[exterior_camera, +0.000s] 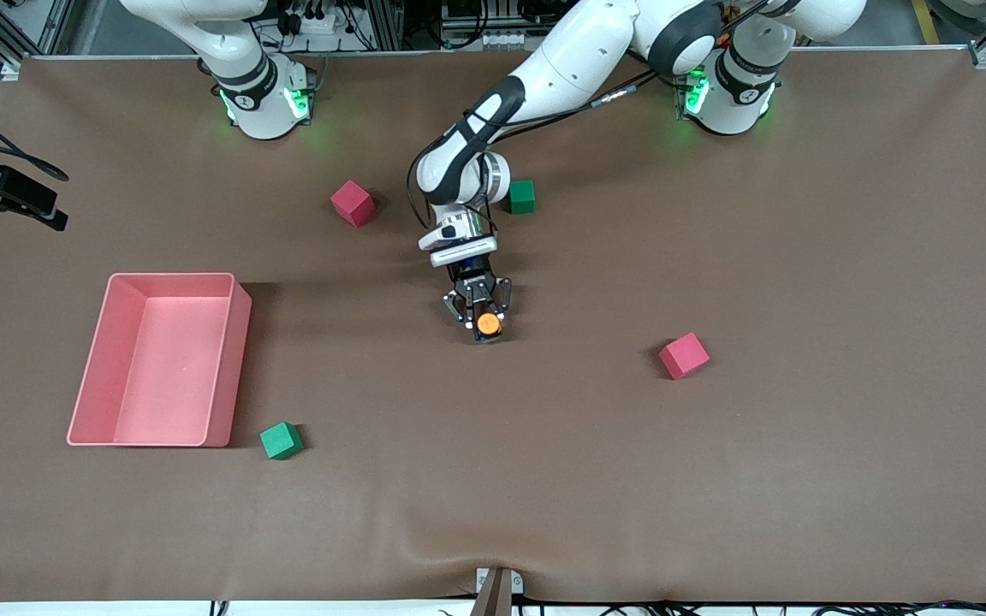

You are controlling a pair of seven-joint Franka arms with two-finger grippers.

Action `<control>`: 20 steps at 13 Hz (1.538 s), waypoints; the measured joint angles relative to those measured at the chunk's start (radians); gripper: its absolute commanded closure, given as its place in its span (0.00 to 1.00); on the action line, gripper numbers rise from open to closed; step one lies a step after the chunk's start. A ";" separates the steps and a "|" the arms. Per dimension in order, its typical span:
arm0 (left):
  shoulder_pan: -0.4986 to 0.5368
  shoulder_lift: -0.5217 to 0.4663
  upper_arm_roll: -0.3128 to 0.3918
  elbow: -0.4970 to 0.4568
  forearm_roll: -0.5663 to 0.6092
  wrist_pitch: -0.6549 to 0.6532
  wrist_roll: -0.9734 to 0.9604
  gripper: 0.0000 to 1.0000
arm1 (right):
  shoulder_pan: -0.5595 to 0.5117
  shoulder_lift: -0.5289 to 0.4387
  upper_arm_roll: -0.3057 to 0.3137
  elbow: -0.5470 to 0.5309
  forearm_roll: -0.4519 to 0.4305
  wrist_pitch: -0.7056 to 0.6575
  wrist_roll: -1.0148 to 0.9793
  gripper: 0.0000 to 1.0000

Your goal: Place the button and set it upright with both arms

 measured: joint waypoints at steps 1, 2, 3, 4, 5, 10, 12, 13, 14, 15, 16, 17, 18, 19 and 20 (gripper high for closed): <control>-0.001 0.000 0.000 0.000 0.000 0.000 -0.004 0.90 | 0.000 0.000 0.000 0.000 0.000 0.000 0.000 0.00; -0.001 0.002 0.000 0.000 0.000 0.000 -0.005 0.78 | 0.000 0.000 0.000 0.000 0.000 0.000 0.000 0.00; -0.001 0.004 0.000 -0.001 0.000 0.000 -0.005 0.76 | 0.000 0.000 0.000 0.000 0.000 0.000 0.000 0.00; -0.001 0.008 0.000 -0.001 0.000 0.000 -0.005 0.36 | 0.000 0.000 0.000 0.000 0.000 0.000 0.000 0.00; -0.001 0.011 0.000 -0.001 0.000 0.000 -0.005 0.00 | 0.000 0.000 0.000 0.000 0.000 0.000 0.000 0.00; -0.002 0.003 -0.019 0.031 -0.089 -0.001 0.060 0.00 | 0.000 0.000 0.000 0.000 0.000 0.000 0.000 0.00; -0.005 -0.044 -0.056 0.061 -0.206 -0.004 0.138 0.00 | 0.000 0.000 0.000 0.000 0.000 0.000 0.000 0.00; -0.007 -0.087 -0.078 0.071 -0.275 -0.006 0.181 0.00 | 0.000 0.000 0.000 0.000 0.000 0.000 0.000 0.00; -0.009 -0.139 -0.096 0.078 -0.348 -0.009 0.226 0.00 | 0.000 0.000 0.000 0.001 0.000 0.000 0.000 0.00; -0.012 -0.196 -0.106 0.081 -0.422 -0.014 0.272 0.00 | 0.000 0.000 0.000 0.001 0.000 0.000 0.000 0.00; -0.014 -0.256 -0.111 0.082 -0.499 -0.024 0.321 0.00 | 0.000 0.000 0.000 0.001 0.000 0.000 0.000 0.00; -0.013 -0.316 -0.110 0.083 -0.571 -0.040 0.376 0.00 | 0.000 0.000 0.000 0.001 0.000 0.000 0.000 0.00; -0.008 -0.374 -0.109 0.083 -0.646 -0.054 0.439 0.00 | 0.000 0.000 0.000 0.001 0.000 0.000 0.000 0.00; 0.004 -0.430 -0.103 0.083 -0.729 -0.066 0.501 0.00 | 0.000 0.000 0.000 0.001 0.000 0.000 0.000 0.00; 0.030 -0.486 -0.094 0.084 -0.812 -0.074 0.550 0.00 | 0.000 0.000 0.001 0.001 0.000 0.001 0.000 0.00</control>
